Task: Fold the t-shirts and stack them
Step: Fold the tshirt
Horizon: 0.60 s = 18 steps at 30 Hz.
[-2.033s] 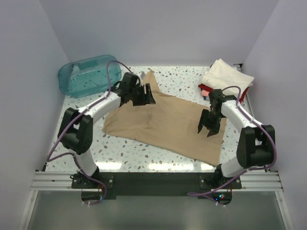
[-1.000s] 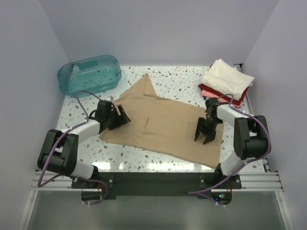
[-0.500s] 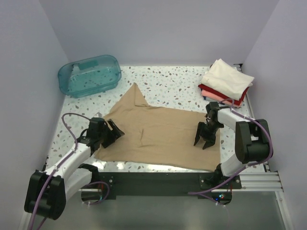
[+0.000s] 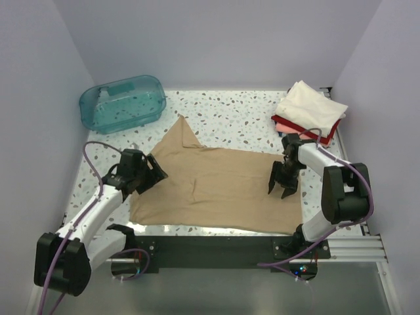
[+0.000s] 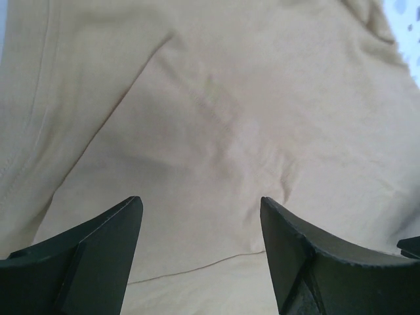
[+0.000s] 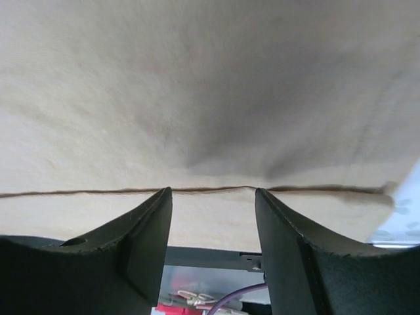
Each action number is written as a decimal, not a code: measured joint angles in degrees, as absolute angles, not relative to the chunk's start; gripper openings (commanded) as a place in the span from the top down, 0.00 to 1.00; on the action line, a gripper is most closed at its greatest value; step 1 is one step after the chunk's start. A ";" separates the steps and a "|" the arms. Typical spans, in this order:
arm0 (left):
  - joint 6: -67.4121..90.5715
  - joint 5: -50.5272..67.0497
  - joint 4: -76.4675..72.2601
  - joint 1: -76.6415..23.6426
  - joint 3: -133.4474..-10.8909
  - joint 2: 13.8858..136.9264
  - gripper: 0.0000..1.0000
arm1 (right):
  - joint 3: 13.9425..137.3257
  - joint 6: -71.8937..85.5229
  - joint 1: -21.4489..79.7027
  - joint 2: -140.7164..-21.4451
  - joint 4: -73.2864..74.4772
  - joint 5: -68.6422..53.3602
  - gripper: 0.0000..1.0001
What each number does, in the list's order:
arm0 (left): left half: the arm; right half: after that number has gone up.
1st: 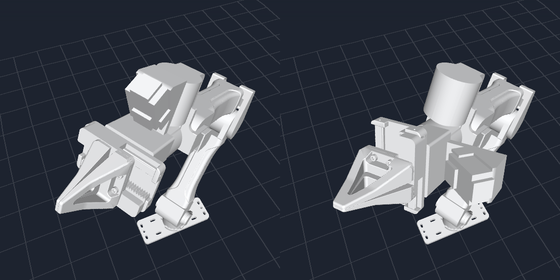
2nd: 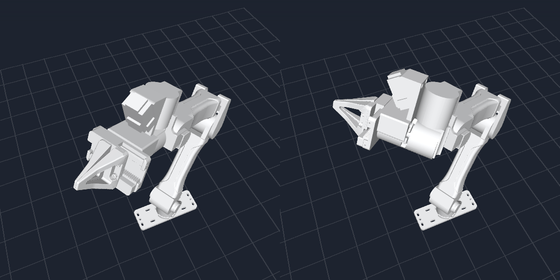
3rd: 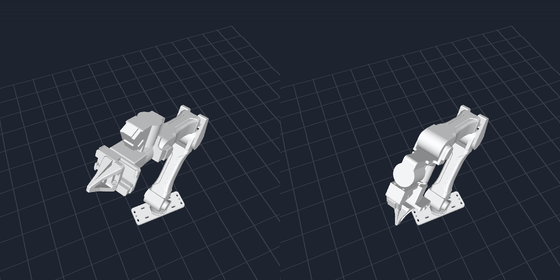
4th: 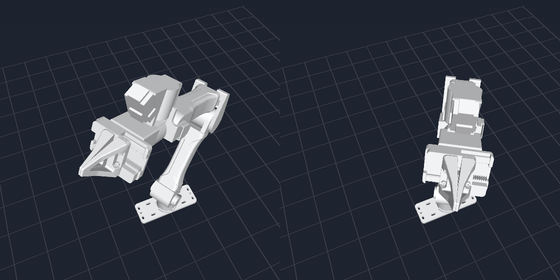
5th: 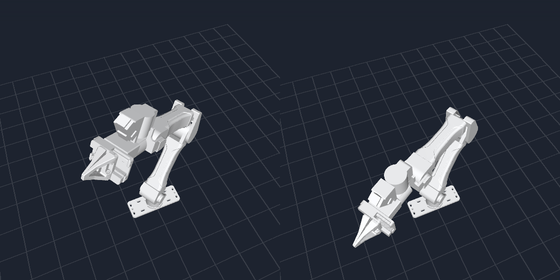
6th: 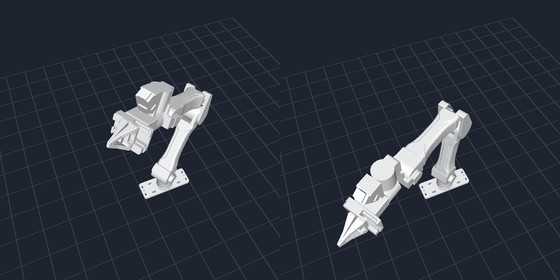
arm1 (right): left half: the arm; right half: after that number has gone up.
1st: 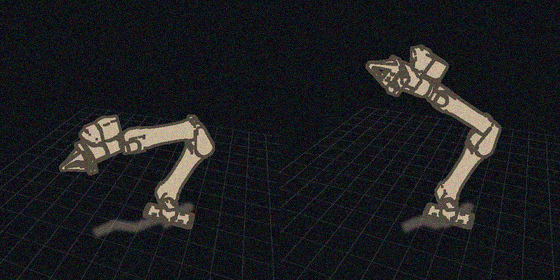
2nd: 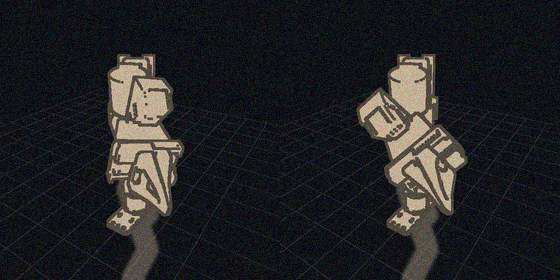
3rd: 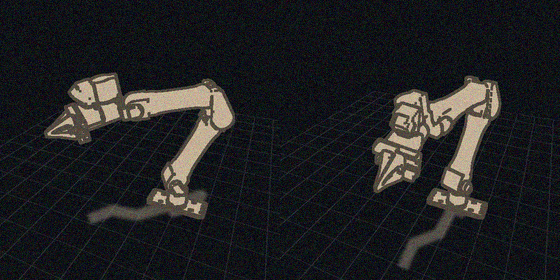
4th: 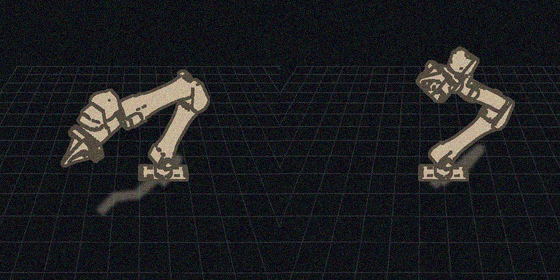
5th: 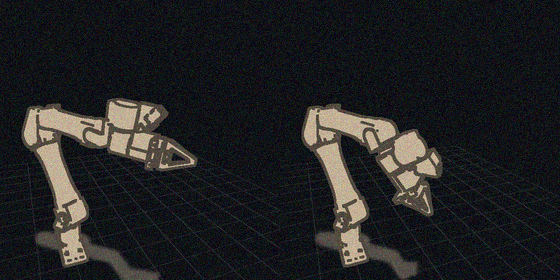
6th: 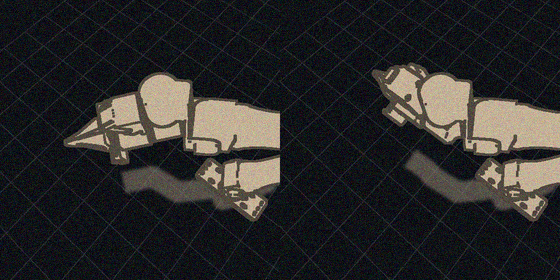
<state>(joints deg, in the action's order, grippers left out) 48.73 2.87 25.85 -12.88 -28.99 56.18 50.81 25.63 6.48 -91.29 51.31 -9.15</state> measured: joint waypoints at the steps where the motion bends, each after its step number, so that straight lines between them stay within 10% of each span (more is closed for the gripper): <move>1: 48.01 2.50 25.82 -12.88 -30.94 57.23 0.23 | 52.42 25.65 6.44 -91.15 52.16 -7.88 0.42; 18: 36.99 -0.27 16.86 -13.67 -57.56 82.17 0.25 | 71.70 21.28 -8.97 -97.69 51.83 1.76 0.53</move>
<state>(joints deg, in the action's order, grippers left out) 36.99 -0.27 16.86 -13.67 -57.56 82.17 71.70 21.28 -8.97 -97.69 51.83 1.76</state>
